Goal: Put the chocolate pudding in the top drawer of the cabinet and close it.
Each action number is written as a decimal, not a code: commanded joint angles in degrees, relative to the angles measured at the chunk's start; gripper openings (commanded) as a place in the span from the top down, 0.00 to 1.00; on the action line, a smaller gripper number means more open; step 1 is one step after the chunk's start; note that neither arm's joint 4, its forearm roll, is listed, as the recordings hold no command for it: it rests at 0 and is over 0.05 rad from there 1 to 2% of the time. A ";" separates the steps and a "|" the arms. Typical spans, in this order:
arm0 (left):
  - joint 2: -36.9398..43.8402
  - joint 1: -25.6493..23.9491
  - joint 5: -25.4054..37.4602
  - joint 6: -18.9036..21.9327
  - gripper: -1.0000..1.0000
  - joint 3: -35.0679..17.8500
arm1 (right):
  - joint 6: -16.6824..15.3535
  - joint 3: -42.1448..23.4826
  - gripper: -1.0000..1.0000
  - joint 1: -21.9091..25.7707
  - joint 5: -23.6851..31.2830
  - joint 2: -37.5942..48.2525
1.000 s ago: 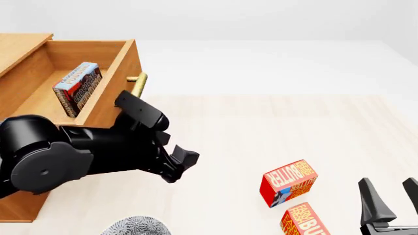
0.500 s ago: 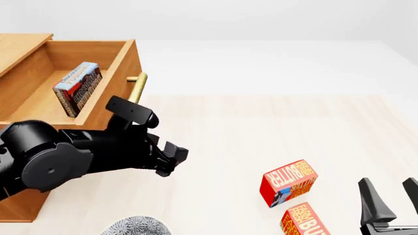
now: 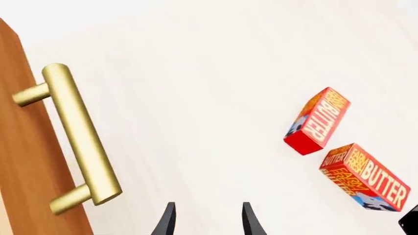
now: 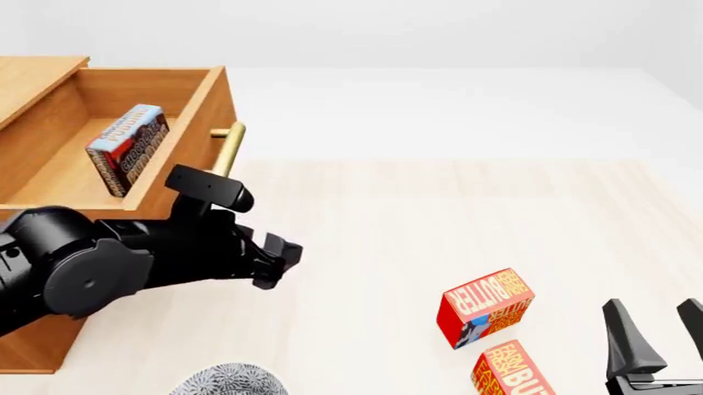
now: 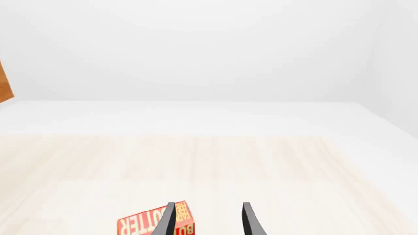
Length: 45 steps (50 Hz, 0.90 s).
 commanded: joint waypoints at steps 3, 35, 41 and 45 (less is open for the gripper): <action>0.73 1.92 -0.94 0.18 0.00 0.68 | 0.01 0.00 0.00 0.00 0.00 0.01; -1.49 4.79 -0.33 -0.86 0.00 0.83 | 0.00 0.00 0.00 0.00 0.00 -0.01; -1.74 5.01 -1.33 -2.01 0.00 2.40 | 0.02 0.00 0.00 0.01 0.00 0.01; -2.44 5.91 -1.47 -1.83 0.00 3.25 | -0.01 0.00 0.00 0.00 0.00 -0.01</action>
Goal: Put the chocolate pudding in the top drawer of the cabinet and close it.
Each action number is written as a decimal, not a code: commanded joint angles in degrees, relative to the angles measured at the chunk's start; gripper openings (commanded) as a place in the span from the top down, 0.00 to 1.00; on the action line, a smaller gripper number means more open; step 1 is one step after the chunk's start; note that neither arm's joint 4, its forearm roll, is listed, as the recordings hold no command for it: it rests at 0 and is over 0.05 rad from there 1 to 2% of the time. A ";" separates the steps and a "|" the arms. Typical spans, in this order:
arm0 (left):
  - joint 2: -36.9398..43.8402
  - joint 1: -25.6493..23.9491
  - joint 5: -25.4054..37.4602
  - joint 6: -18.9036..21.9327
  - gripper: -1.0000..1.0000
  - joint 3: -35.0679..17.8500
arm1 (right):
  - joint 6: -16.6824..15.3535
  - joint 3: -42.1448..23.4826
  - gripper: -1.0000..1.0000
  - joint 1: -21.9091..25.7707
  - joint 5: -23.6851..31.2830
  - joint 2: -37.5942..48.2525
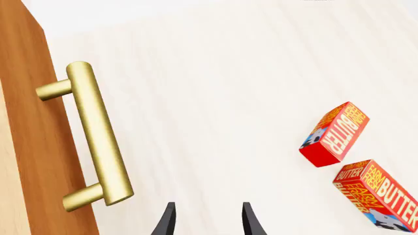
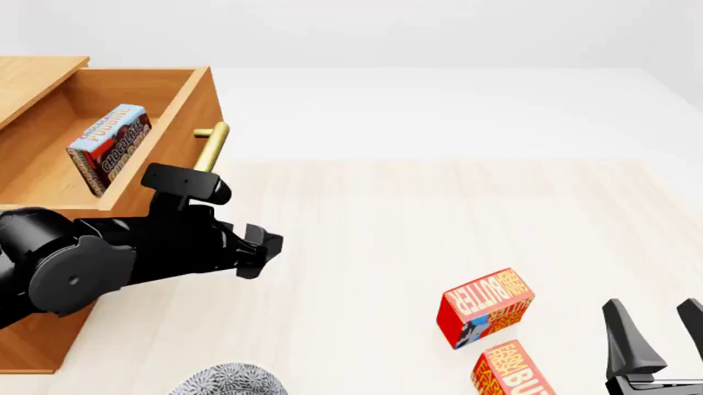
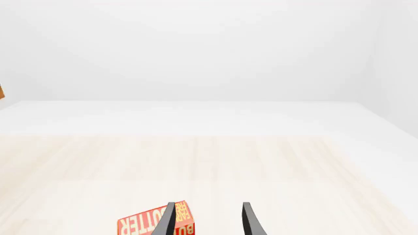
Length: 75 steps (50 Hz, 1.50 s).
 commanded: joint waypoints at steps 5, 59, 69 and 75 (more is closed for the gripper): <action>-2.14 4.17 -0.87 0.78 0.00 3.03 | -0.03 0.00 0.00 -0.01 0.00 -0.01; -3.08 16.53 -1.82 2.43 0.00 2.28 | 0.01 0.00 0.00 0.01 0.00 0.01; -3.45 18.54 -1.84 1.38 0.00 2.35 | -0.01 0.00 0.00 -0.01 0.00 -0.01; -3.24 19.40 -2.10 0.94 0.00 2.26 | 0.02 0.00 0.00 -0.01 0.00 0.03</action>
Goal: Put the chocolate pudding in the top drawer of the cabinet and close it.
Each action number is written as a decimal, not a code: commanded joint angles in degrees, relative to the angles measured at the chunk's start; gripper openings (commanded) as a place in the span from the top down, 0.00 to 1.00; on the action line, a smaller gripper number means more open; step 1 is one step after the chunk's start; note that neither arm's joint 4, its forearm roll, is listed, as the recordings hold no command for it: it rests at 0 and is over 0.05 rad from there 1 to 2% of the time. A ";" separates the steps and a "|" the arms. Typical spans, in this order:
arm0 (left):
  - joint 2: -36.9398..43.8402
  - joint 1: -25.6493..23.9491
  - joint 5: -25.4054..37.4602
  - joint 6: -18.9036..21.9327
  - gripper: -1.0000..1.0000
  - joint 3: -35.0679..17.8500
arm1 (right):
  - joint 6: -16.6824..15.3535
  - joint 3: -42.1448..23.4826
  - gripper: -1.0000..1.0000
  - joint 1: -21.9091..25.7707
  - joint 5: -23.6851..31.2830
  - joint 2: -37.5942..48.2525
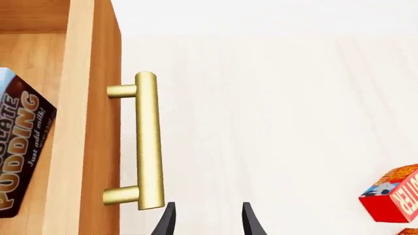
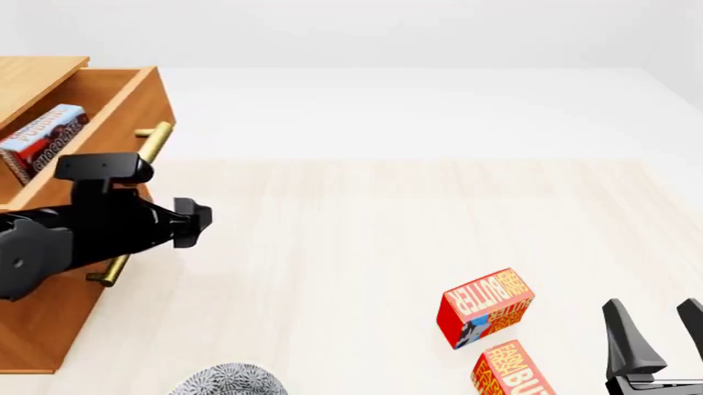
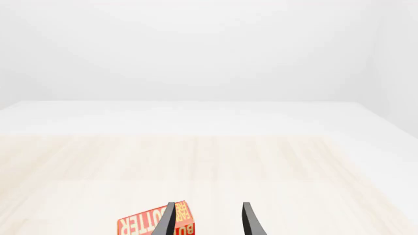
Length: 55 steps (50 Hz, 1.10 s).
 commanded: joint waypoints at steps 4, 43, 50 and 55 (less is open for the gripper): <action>0.30 3.07 -0.72 -0.78 0.00 0.14 | -0.01 0.00 0.00 -0.01 0.00 -0.01; 1.10 9.26 -1.99 -1.37 0.00 0.37 | 0.02 0.00 0.00 -0.01 0.00 0.01; 1.30 11.03 -1.73 -0.90 0.00 -0.23 | 0.02 -0.20 0.00 -0.01 0.44 -0.24; 1.38 11.80 -1.81 -0.84 0.00 -0.33 | -0.03 -0.19 0.00 -0.01 0.42 -0.24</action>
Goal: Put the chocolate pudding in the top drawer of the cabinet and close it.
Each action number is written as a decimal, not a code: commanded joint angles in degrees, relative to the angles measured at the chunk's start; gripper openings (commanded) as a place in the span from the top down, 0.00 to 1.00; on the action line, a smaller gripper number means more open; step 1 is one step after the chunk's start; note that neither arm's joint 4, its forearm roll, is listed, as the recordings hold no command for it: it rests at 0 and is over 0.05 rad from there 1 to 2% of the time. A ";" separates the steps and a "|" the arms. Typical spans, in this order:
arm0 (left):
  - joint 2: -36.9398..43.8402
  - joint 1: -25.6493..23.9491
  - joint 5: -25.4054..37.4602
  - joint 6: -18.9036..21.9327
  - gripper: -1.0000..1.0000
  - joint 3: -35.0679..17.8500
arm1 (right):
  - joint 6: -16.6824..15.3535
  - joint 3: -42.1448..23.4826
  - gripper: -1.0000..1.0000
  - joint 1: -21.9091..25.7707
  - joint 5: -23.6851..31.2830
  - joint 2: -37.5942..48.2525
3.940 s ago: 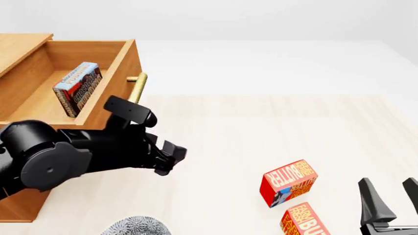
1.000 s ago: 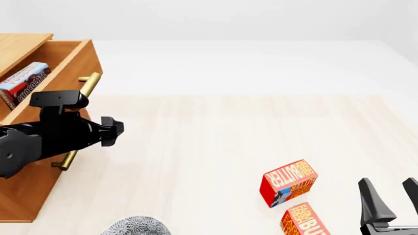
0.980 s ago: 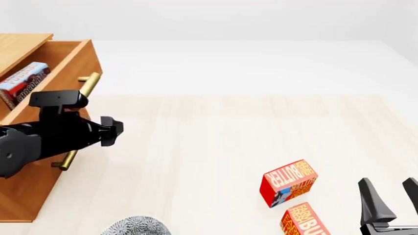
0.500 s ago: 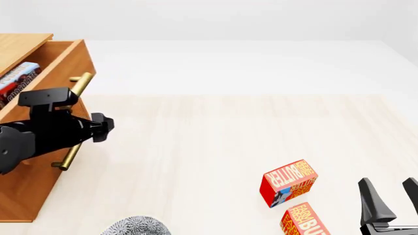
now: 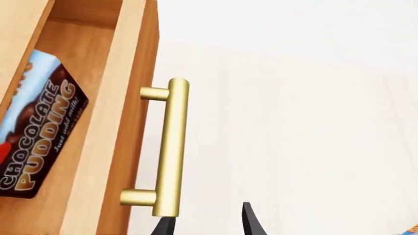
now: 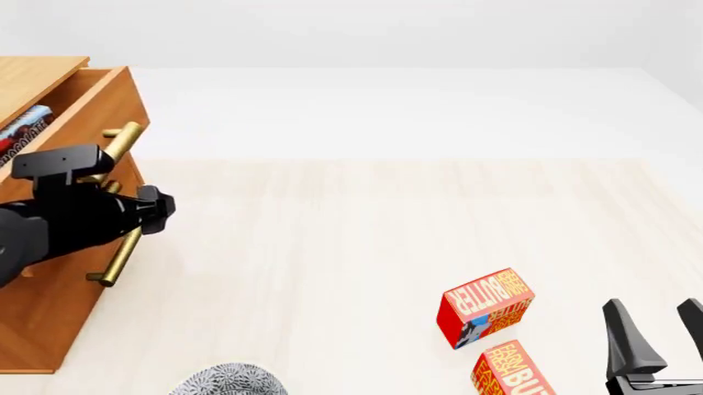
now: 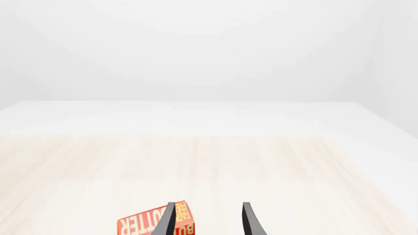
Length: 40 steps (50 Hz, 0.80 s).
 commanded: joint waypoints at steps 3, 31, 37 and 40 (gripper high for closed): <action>0.36 2.52 -0.35 0.09 0.00 -0.03 | 0.02 -0.09 0.00 -0.01 0.21 -0.11; 3.86 8.17 -3.18 0.40 0.00 -0.87 | 0.03 -0.22 0.00 0.00 0.35 -0.12; 4.86 9.39 -3.58 0.28 0.00 -1.28 | 0.02 -0.22 0.00 0.00 0.38 -0.14; 5.02 10.16 -3.18 0.64 0.00 -1.91 | -0.03 -0.22 0.00 0.00 0.33 -0.13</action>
